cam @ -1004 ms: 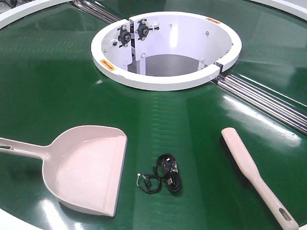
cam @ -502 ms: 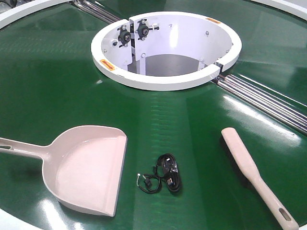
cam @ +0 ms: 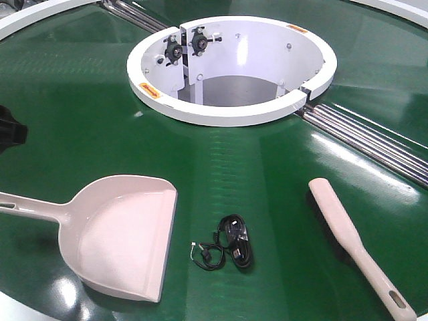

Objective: Clean and inspect green conveyor with broom and dustpan
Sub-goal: 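Reach the left gripper down and grasp the pink dustpan handle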

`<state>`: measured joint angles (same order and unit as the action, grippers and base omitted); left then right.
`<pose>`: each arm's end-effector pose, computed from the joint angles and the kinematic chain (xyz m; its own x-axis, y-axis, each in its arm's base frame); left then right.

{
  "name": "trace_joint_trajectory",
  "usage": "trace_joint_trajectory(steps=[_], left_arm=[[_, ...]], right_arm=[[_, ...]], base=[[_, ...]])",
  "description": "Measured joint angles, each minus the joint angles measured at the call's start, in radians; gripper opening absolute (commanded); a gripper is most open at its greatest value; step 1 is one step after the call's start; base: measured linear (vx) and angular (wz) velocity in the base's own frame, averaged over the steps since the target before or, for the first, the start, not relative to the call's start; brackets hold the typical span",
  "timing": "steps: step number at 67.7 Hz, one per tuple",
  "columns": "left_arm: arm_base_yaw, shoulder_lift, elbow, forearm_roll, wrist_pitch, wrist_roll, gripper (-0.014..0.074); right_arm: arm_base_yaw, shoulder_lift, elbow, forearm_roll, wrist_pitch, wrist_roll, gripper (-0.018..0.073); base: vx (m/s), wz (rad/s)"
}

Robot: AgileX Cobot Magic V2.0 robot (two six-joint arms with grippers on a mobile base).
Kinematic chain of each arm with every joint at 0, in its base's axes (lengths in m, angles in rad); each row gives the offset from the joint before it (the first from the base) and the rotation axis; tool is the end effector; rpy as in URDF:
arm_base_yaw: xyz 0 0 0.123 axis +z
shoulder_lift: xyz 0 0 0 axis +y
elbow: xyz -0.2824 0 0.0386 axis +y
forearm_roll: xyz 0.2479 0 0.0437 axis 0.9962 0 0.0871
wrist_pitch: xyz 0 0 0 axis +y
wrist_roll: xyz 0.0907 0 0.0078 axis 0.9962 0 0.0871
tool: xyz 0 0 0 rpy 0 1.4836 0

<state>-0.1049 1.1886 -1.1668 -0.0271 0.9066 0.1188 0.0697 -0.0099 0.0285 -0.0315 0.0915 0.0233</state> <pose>0.2383 -0.0270 0.3698 -0.7253 0.1788 -0.6648 0.1938 0.9797 0.0521 0.0568 0.0037 0.1957 -0.0223 -0.0096 -0.9997 -0.0670 0.9977 -0.0081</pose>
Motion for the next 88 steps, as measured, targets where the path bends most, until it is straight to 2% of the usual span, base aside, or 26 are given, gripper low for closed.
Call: trace_joint_trajectory(steps=[10,22,42,50,59,68,88], left_arm=[[0.000,0.131,-0.099,0.000,0.143,0.093,0.0465],[0.000,0.240,-0.163,0.000,0.226,0.208,0.0465],[0.000,0.292,-0.166,-0.014,0.230,0.687,0.0465],[0.000,0.292,-0.166,-0.046,0.230,0.828,0.0465],[0.000,0.292,-0.166,-0.046,0.248,0.969,0.0465],[0.000,0.299,-0.166,-0.041,0.265,1.060,0.0465],[0.000,0.358,-0.172,-0.043,0.292,1.144,0.0465]], right_arm=[[0.000,0.000,0.000,0.000,0.000,0.000,-0.0010],[0.000,0.000,0.000,0.000,0.000,0.000,-0.0010],[0.000,0.000,0.000,0.000,0.000,0.000,-0.0010],[0.000,0.000,0.000,0.000,0.000,0.000,-0.0010],[0.000,0.000,0.000,0.000,0.000,0.000,-0.0010],[0.000,0.000,0.000,0.000,0.000,0.000,-0.0010],[0.000,0.000,0.000,0.000,0.000,0.000,-0.0010]], base=[[0.00,0.00],[0.00,0.00],[0.00,0.00],[0.00,0.00],[0.00,0.00],[0.00,0.00],[0.00,0.00]])
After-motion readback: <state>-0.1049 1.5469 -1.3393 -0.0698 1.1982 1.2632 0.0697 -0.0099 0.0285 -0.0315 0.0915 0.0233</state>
